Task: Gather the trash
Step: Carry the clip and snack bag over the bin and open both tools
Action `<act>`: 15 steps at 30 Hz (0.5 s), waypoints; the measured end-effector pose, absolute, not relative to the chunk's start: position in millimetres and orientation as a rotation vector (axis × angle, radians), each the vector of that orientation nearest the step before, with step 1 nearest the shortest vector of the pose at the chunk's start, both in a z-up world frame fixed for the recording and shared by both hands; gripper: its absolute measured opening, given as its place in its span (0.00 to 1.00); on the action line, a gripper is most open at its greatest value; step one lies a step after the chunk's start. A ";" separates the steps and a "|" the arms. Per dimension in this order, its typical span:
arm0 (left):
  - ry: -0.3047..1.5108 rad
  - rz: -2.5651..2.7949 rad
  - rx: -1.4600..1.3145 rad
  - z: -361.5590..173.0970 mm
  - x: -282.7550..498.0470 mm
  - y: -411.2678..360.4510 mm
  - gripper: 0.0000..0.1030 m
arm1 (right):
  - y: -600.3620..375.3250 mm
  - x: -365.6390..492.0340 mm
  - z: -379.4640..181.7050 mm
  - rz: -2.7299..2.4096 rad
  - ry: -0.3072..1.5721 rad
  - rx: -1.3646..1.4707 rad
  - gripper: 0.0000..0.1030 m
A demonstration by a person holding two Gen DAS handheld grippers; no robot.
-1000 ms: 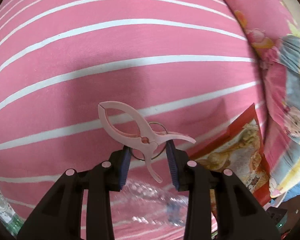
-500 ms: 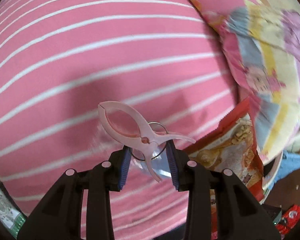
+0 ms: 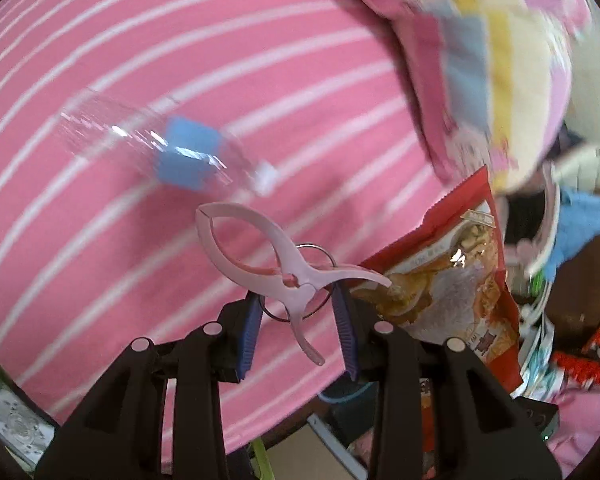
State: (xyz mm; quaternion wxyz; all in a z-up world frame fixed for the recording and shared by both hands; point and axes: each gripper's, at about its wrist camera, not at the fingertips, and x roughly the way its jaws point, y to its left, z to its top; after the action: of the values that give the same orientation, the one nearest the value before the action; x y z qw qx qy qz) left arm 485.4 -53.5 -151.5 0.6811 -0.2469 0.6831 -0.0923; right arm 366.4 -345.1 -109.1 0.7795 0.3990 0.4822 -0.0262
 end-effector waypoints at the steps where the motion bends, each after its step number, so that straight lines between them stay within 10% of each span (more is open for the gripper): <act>1: 1.549 -0.232 -0.540 -152.1 478.2 -70.9 0.32 | -357.5 351.2 -106.5 -0.083 1.037 0.870 0.02; 15: 1.738 -0.463 -0.346 -203.9 400.5 -260.9 0.32 | -482.3 225.7 -126.3 -0.346 1.030 0.944 0.02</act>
State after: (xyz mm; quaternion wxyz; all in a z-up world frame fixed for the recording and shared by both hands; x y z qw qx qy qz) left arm 400.5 -260.9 -203.9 0.6090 -0.1500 0.7526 -0.2007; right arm 225.7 -482.3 -126.3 0.7520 0.4324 0.4715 -0.1586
